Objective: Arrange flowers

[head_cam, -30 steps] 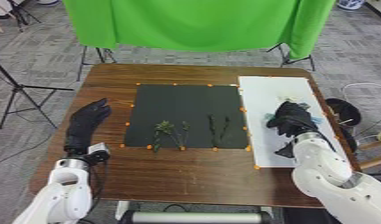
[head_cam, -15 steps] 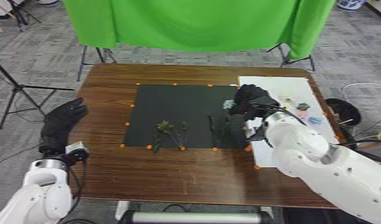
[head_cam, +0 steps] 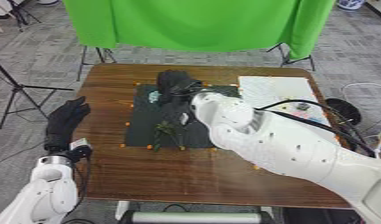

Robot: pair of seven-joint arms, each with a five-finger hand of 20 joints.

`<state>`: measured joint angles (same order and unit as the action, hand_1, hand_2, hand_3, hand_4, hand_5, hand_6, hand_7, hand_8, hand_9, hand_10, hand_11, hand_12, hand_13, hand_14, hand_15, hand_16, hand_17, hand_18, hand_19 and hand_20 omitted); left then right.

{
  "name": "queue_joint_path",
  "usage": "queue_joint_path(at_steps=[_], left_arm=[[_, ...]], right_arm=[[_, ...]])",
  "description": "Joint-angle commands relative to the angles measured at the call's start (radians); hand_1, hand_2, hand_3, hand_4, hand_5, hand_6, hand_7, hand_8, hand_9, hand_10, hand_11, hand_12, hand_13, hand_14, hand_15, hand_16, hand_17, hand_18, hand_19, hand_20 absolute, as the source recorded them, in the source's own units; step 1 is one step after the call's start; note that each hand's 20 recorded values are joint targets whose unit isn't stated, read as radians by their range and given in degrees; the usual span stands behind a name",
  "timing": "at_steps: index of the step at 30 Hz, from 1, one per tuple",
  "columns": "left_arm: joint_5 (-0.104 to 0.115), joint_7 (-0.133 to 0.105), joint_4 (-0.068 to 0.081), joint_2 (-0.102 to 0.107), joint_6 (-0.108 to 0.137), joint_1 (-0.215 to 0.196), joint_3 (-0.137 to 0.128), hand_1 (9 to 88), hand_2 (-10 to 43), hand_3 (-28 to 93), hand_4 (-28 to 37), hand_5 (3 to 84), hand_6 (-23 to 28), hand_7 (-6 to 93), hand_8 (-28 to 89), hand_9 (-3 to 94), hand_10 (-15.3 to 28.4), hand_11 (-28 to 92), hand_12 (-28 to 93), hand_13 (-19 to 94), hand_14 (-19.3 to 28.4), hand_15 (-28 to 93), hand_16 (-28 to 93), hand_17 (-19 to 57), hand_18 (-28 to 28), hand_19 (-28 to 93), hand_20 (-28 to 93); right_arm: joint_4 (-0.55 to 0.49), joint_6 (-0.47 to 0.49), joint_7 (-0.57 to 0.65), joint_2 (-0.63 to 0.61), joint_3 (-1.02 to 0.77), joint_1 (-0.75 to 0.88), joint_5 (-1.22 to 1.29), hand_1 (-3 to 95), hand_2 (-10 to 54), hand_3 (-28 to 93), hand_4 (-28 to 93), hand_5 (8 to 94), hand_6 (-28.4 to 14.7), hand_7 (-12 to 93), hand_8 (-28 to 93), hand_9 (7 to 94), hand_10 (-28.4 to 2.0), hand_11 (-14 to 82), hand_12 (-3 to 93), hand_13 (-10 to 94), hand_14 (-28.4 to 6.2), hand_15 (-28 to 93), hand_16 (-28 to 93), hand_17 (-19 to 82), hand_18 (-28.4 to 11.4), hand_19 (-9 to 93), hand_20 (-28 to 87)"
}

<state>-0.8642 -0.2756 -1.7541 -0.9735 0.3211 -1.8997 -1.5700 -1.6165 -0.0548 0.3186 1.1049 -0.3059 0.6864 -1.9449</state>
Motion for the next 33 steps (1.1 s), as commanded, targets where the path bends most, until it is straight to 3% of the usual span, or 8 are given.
queue_joint_path(at_steps=[1, 12, 33], left_arm=[[0.01, -0.008, -0.006, -0.01, -0.007, 0.011, 0.009, 18.1, 0.2, 70, -28.3, 49.8, 2.1, 16.2, -8, 47.6, 13.3, 19, 10, 38, 15.4, 18, -3, 9.5, 11.7, 11, 17], [0.006, -0.014, 0.001, -0.001, -0.03, 0.057, 0.053, 18.4, 0.1, 70, -28.3, 49.7, 2.2, 15.9, -8, 47.4, 13.1, 19, 10, 38, 15.4, 18, -3, 9.4, 11.7, 11, 17], [0.002, -0.005, -0.003, -0.007, -0.059, 0.057, 0.059, 19.1, -0.5, 70, -28.3, 49.3, 2.1, 15.8, -8, 46.9, 13.1, 19, 10, 38, 15.8, 18, -3, 9.0, 11.9, 11, 17]], right_arm=[[0.029, 0.045, -0.058, 0.114, 0.07, 0.025, -0.073, 56.0, -9.5, 62, -18, 78.2, 1.8, 27, 6, 90.3, -10.9, 19.0, 29.1, 92, -2.7, 54, 35, 65, -10.9, 93, 47], [0.129, 0.027, -0.062, 0.205, 0.121, 0.016, -0.193, 54.8, -9.5, 63, -19, 77.3, 2.8, 28, 5, 87.3, -10.3, 13.9, 31.0, 91, -2.4, 54, 35, 65, -10.7, 93, 48], [0.226, 0.006, -0.007, 0.209, 0.149, -0.002, -0.28, 54.0, -9.5, 63, -19, 76.2, 3.3, 29, 4, 76.9, -10.5, 10.5, 25.6, 88, -2.2, 55, 35, 64, -10.2, 93, 50]])
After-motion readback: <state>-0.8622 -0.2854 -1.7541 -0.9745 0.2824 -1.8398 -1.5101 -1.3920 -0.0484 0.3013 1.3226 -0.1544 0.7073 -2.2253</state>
